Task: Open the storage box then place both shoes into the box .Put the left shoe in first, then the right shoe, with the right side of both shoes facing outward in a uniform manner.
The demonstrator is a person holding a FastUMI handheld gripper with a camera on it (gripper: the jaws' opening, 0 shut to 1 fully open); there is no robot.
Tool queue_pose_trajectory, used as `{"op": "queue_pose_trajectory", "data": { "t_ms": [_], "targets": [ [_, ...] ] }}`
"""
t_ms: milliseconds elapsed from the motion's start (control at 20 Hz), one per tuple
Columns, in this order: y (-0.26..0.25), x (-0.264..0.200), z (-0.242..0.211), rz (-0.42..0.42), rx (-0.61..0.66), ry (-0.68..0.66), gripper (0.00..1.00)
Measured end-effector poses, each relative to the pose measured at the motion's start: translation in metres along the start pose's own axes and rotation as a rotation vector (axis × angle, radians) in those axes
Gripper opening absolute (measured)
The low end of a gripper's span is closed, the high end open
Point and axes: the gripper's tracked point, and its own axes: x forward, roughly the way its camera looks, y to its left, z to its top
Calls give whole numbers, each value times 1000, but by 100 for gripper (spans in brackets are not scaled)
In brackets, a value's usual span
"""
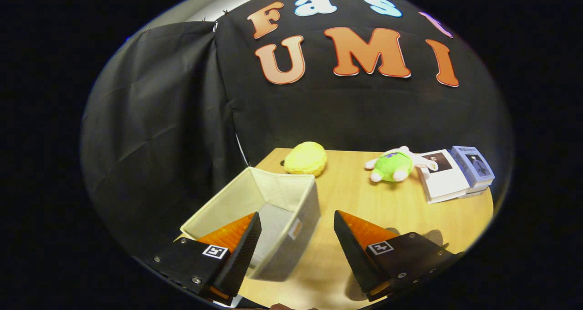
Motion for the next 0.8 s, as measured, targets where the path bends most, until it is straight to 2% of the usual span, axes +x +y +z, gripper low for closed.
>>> {"op": "queue_pose_trajectory", "data": {
  "t_ms": [250, 450, 600, 750, 800],
  "targets": [
    [-84, -12, -51, -141, 21, 146, 96],
    [-126, -17, -94, -210, 53, 254, 93],
    [-140, -16, -130, -220, 63, 355, 91],
    [-146, -5, -146, -202, 100, 418, 83],
    [-152, -3, -152, -218, 103, 438, 81]
  ]
}}
